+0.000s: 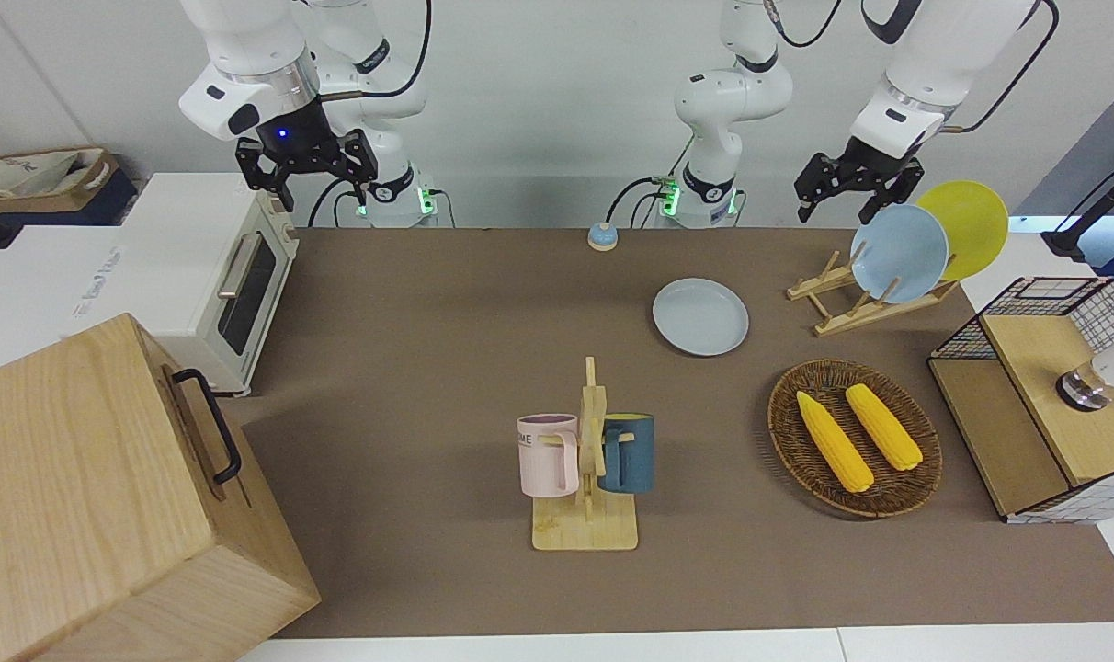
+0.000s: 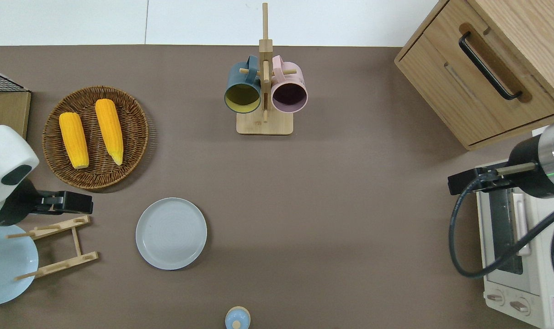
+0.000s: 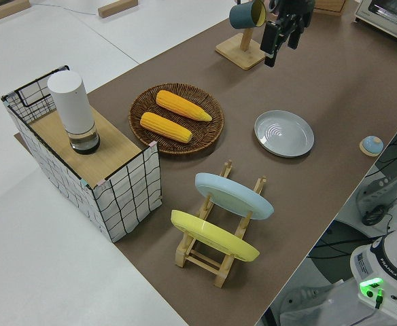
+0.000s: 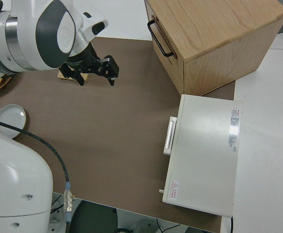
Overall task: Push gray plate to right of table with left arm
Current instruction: 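Move the left gripper to the near edge of the gray plate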
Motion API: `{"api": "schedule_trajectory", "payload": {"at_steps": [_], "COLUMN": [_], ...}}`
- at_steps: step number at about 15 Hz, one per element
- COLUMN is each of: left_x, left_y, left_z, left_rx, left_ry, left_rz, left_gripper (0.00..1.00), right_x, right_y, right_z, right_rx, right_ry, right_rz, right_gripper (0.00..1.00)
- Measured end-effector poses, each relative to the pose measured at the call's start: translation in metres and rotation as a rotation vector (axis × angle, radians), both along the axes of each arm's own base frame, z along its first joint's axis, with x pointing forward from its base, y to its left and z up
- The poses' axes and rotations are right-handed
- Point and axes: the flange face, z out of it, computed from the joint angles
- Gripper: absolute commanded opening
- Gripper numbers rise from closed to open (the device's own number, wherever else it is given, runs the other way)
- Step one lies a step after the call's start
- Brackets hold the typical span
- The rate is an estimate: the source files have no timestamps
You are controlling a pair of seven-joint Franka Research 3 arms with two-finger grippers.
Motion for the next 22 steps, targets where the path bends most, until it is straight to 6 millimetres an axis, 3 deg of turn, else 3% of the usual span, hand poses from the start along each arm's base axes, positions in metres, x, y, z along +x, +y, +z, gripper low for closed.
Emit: {"api": "schedule_trajectory", "payload": {"at_steps": [3, 7, 12, 15, 22], "left_x": [-0.014, -0.028, -0.049, -0.059, -0.063], "left_y": [-0.008, -0.022, -0.024, -0.021, -0.019], "left_z": [-0.060, -0.116, -0.187, -0.216, -0.257], "left_rx": [0.012, 0.018, 0.023, 0.022, 0.015], "left_ry": [-0.010, -0.011, -0.014, 0.021, 0.026], "left_rz": [-0.010, -0.037, -0.054, -0.061, -0.069], "left_gripper": [0.99, 0.99, 0.99, 0.99, 0.99], "right_x": [0.000, 0.000, 0.000, 0.000, 0.000], "right_y": [0.000, 0.000, 0.000, 0.000, 0.000], "right_z": [0.000, 0.000, 0.000, 0.000, 0.000], "right_rx": [0.000, 0.000, 0.000, 0.000, 0.000], "right_ry": [0.000, 0.000, 0.000, 0.000, 0.000], "right_rz": [0.000, 0.000, 0.000, 0.000, 0.000], "right_gripper": [0.983, 0.983, 0.983, 0.983, 0.983]}}
